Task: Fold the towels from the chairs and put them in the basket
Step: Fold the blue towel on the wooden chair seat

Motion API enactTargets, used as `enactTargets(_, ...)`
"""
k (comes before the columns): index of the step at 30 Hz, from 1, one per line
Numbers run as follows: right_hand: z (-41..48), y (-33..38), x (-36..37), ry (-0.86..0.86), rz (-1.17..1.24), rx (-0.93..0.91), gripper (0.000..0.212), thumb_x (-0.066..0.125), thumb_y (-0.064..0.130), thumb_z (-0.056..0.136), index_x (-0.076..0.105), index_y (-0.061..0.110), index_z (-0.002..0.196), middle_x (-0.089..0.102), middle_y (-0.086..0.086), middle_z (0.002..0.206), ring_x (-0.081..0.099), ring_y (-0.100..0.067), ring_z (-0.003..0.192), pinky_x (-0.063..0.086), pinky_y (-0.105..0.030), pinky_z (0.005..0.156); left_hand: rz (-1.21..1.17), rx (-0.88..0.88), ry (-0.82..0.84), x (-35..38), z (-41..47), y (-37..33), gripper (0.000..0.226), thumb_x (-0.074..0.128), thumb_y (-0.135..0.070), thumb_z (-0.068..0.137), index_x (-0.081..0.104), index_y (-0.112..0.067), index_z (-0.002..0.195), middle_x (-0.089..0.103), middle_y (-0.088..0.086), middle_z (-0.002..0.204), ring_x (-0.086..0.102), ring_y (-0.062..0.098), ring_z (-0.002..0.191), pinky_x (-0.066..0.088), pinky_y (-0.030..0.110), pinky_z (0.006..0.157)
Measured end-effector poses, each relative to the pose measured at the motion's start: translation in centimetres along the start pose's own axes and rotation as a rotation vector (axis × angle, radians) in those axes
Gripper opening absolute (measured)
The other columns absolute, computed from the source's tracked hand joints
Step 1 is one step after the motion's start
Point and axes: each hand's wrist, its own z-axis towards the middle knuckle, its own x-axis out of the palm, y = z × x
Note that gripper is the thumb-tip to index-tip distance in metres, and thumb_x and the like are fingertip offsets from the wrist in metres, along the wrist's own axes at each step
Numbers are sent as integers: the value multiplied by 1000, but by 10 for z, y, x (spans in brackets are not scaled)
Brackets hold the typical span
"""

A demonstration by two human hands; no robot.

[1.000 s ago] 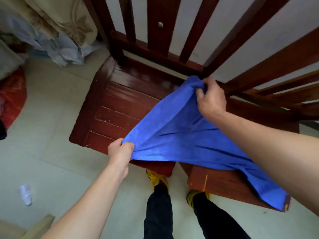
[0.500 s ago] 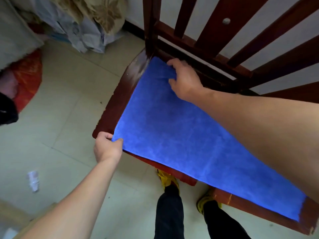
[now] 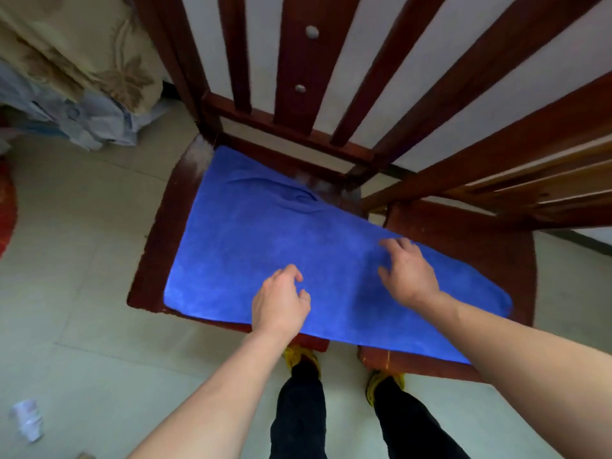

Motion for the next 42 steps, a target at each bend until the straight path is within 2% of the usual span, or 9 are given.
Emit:
enactTargets(8,-35,-184,-15,-131,188,426,38,63,22,86,58,11,122,59,-20,122,58,-38,111,47,-41,89,123,145,225,100,-35,-85,25,50,-22,89,56,-22,114,64,1,109,57,24,105,45,33,82)
enactTargets(14,-9,-278,6,-25,291,480,61,78,28,74,53,10,127,60,-21,121,60,-38,108,48,-42,92,262,142,347,190,-47,-122,32,53,-23,89,56,-20,121,60,5,120,54,27,114,44,33,88)
enactTargets(17,-4,-287,9,-25,269,316,32,71,19,78,66,15,109,67,-16,111,62,-35,104,49,-38,86,286,63,383,224,-45,-129,42,57,-27,87,52,-20,129,51,9,127,50,29,120,44,37,95)
enactTargets(22,-46,-281,8,-376,168,-214,18,62,11,79,63,18,95,57,-6,97,60,-33,78,45,-36,55,215,-63,256,238,-42,-127,42,61,-26,83,55,-18,124,54,12,118,54,33,112,45,39,95)
enactTargets(27,-103,-313,51,-75,31,-419,26,62,5,70,67,18,92,57,-2,90,61,-28,83,48,-33,46,202,-4,-99,225,-48,-142,31,56,-11,83,55,-9,114,52,17,117,54,37,107,46,45,83)
enactTargets(29,-111,-320,63,103,4,-417,25,58,12,77,70,21,97,59,1,96,61,-26,94,51,-34,59,290,141,-202,219,-48,-153,39,55,-8,82,53,-10,120,47,16,124,47,37,114,46,47,76)
enactTargets(31,-111,-322,65,197,31,-364,25,50,27,84,70,26,100,62,6,103,58,-19,103,50,-32,72,430,313,-181,218,-41,-161,52,54,-7,80,50,-16,131,42,14,135,42,35,118,47,45,73)
enactTargets(36,-75,-296,39,-244,329,-46,18,58,36,86,68,21,82,67,3,85,65,-26,83,43,-30,64,627,331,12,231,-27,-165,37,52,-12,82,62,-19,117,47,12,118,44,35,107,41,43,79)
enactTargets(42,-17,-245,25,260,247,13,28,73,42,75,68,29,99,70,0,104,65,-25,101,47,-29,80,400,262,-39,234,-49,-142,33,52,-4,82,64,-11,111,54,12,112,49,35,107,45,44,76)
